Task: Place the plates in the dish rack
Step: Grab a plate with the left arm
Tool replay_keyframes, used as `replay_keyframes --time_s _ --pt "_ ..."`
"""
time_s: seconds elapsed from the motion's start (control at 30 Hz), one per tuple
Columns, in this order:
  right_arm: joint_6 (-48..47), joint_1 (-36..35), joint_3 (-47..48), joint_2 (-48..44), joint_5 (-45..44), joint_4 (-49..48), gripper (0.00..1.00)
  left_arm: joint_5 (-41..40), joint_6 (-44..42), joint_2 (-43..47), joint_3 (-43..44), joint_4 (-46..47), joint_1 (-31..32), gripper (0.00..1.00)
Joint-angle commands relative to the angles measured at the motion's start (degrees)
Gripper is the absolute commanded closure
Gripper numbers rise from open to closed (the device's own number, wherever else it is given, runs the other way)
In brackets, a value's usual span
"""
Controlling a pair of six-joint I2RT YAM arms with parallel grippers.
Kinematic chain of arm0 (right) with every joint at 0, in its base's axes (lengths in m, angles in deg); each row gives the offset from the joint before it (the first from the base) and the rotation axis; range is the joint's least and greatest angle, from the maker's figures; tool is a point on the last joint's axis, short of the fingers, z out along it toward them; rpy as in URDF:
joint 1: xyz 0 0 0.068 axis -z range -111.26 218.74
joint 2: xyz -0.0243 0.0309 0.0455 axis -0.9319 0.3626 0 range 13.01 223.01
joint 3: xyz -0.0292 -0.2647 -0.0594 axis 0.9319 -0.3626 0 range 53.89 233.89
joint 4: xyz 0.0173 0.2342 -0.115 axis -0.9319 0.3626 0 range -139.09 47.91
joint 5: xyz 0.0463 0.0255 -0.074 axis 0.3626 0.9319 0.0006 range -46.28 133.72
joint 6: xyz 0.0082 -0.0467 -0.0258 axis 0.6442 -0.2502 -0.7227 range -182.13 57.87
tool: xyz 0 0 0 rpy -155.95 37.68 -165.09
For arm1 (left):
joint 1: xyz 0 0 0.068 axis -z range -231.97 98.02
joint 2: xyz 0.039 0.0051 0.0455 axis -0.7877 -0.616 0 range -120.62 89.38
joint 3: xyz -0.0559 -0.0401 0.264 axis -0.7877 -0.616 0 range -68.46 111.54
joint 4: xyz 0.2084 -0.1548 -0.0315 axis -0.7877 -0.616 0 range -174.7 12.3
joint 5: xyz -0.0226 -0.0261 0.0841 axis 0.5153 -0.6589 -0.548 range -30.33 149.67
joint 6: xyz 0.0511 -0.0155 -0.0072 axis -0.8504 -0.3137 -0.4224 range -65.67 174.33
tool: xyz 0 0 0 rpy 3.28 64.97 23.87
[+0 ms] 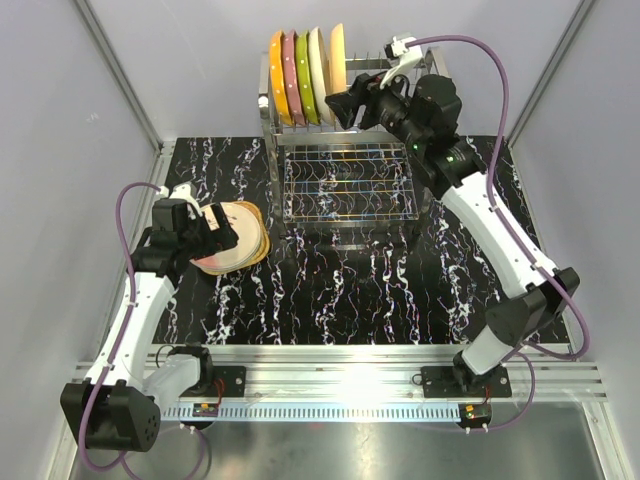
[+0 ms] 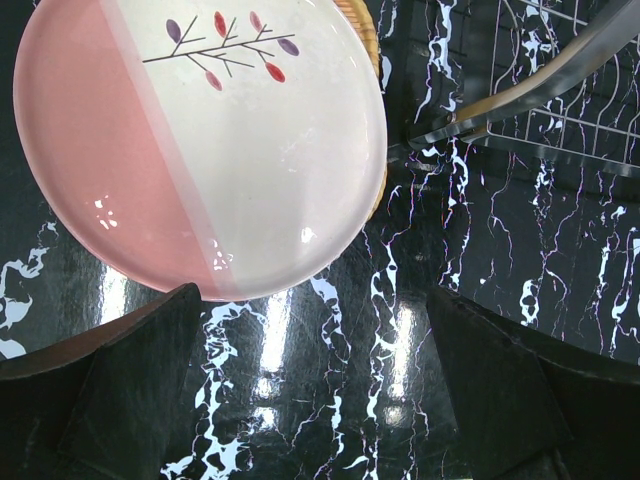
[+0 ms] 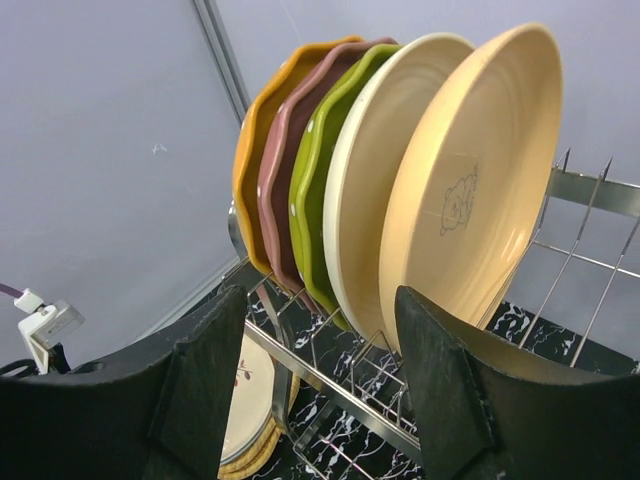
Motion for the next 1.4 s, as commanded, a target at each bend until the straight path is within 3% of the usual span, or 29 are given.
replay_keyframes --time_s 0.0,0.37,0.5,0.63,0.9,1.13,1.37 --pt "-0.6 -0.2 -0.8 -3.7 1.3 -0.8 0.31 -0.3 -0.5 0.8 0.9 1.7 -0.3 0.01" --pt "-2.2 -0.2 -10.0 -13.5 -0.5 -0.7 0.31 -3.2 -0.5 1.6 1.0 1.4 -0.3 0.01" --pt "-2.3 -0.2 -15.5 -16.6 -2.4 -0.8 0.44 -4.8 -0.5 1.8 1.0 1.0 -0.3 0.01" --pt "-1.8 -0.2 -21.5 -21.1 -1.4 -3.4 0.45 -8.8 -0.4 2.4 1.2 0.7 -0.3 0.01" --pt "-1.4 -0.9 -29.3 -31.1 1.7 2.1 0.54 -21.4 -0.3 0.3 2.7 -3.2 -0.5 0.01" --pt "-1.2 -3.1 -38.8 -35.7 3.9 3.1 0.60 -22.0 1.1 -4.0 3.2 -4.7 -2.1 0.01" --pt "0.3 -6.6 -47.2 -38.3 5.5 -0.9 0.69 -22.0 0.2 -6.9 3.5 -4.7 -2.6 0.17"
